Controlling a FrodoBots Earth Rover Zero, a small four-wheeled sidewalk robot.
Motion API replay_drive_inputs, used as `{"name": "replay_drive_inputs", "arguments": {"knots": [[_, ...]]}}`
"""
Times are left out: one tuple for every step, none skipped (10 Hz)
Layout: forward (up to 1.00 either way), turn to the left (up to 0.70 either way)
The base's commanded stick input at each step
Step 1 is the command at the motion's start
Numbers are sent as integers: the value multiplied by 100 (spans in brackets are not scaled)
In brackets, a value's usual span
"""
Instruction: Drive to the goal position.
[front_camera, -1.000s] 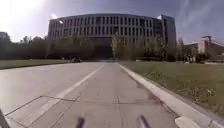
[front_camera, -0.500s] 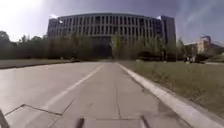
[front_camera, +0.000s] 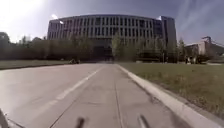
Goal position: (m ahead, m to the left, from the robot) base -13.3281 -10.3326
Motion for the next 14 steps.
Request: {"name": "replay_drive_inputs", "arguments": {"knots": [[70, 0], [70, 0], [70, 0], [70, 0], [70, 12], [70, 27], [70, 27], [70, 27], [70, 27], [70, 27], [70, 27], [70, 27], [70, 27], [70, 27]]}}
